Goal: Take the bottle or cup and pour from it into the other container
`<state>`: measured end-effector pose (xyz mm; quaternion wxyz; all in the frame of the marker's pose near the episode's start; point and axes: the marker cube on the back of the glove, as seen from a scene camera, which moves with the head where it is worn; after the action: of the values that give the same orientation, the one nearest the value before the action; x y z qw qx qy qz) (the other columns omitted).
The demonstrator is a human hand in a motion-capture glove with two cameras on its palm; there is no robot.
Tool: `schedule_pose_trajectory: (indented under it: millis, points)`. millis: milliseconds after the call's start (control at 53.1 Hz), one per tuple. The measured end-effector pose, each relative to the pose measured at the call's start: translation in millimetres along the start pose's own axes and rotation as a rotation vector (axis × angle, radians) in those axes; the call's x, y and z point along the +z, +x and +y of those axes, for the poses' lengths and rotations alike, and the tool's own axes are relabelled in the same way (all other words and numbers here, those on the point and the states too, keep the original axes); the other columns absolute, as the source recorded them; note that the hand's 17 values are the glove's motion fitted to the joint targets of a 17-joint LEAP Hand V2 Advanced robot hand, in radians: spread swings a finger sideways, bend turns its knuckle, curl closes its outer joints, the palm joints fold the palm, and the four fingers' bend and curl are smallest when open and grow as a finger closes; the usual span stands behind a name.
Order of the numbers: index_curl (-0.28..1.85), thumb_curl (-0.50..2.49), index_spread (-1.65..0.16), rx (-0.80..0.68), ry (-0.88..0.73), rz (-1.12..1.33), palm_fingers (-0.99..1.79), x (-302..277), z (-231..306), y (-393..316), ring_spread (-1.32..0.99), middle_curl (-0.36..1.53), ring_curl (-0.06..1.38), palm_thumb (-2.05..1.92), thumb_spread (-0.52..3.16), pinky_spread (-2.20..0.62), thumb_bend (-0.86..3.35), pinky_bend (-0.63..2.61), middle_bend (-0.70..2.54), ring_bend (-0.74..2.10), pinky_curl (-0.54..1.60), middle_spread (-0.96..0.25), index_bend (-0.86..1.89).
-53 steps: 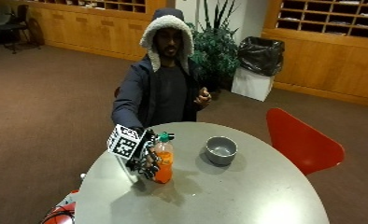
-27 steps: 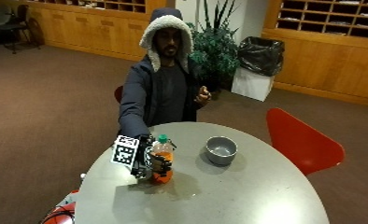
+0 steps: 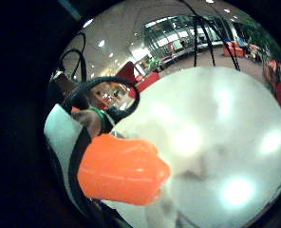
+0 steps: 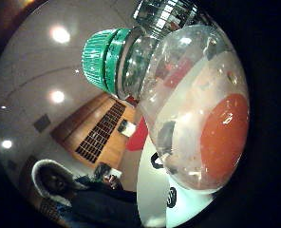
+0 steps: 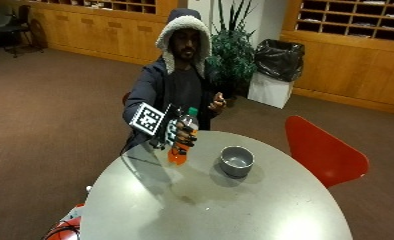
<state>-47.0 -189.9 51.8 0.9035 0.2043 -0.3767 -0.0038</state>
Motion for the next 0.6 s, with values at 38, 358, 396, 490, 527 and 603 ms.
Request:
schedule_pose_trajectory:
  millis: [38, 358, 396, 490, 527, 603]
  points:
    - [0.21, 0.63, -0.27, -0.027, 0.003, 0.044, 1.08, 3, -1, -13, -0.15, 0.43, 0.40, 0.93, 0.51, 0.00, -0.03, 0.51, 0.31, 0.63, 0.35, -0.22, 0.09]
    - [0.21, 0.67, -0.27, -0.338, -0.367, 0.559, 1.08, 56, 8, -76, -0.16, 0.45, 0.40, 0.92, 0.51, 0.00, -0.03, 0.50, 0.30, 0.61, 0.36, -0.22, 0.09]
    - [0.21, 0.67, -0.27, -0.350, -0.400, 0.615, 1.08, 64, 8, -79, -0.16, 0.45, 0.41, 0.92, 0.51, 0.00, -0.03, 0.49, 0.30, 0.61, 0.36, -0.22, 0.09]
    - [0.21, 0.68, -0.27, -0.424, -0.491, 0.857, 1.09, 89, 12, -84, -0.16, 0.45, 0.41, 0.92, 0.51, 0.00, -0.03, 0.48, 0.29, 0.60, 0.36, -0.22, 0.09]
    - [0.21, 0.68, -0.26, -0.451, -0.519, 0.941, 1.09, 97, 14, -85, -0.16, 0.45, 0.41, 0.92, 0.51, 0.00, -0.03, 0.48, 0.29, 0.60, 0.36, -0.22, 0.09]
    - [0.21, 0.68, -0.27, -0.495, -0.555, 1.071, 1.09, 110, 16, -84, -0.16, 0.46, 0.41, 0.92, 0.51, 0.00, -0.03, 0.48, 0.29, 0.60, 0.36, -0.22, 0.09]
